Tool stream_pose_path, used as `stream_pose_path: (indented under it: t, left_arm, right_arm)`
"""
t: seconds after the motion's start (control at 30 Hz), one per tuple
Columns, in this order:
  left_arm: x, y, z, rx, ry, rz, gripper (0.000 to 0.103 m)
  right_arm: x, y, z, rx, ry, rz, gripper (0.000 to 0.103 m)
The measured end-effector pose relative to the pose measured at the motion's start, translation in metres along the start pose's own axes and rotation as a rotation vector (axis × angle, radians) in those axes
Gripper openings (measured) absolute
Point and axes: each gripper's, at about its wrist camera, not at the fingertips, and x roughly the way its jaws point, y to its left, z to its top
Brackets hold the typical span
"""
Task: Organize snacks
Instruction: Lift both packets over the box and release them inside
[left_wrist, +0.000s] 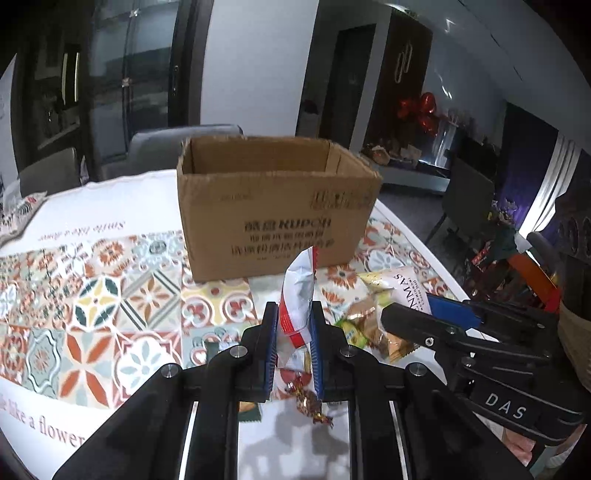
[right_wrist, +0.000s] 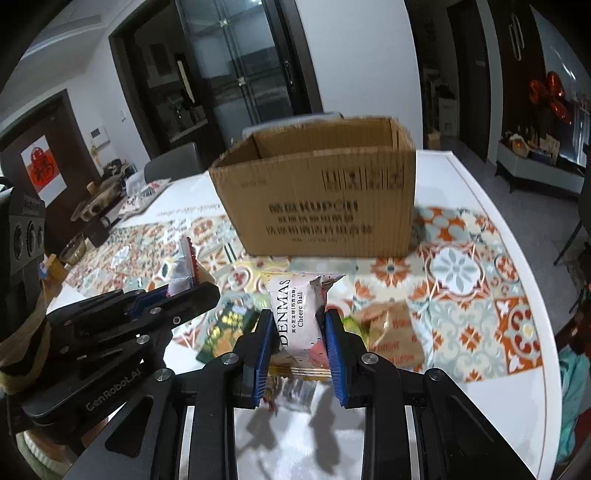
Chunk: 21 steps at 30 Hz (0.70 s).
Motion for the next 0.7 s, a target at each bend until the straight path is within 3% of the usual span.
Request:
stream_pose_path:
  t: [0.7]
  left_arm:
    - [-0.004,0.016,0.105,0.049,-0.106,0.049,0.017]
  right_arm:
    - [-0.010,0.005,0.112,-0.043,-0.132,0.013,0.029]
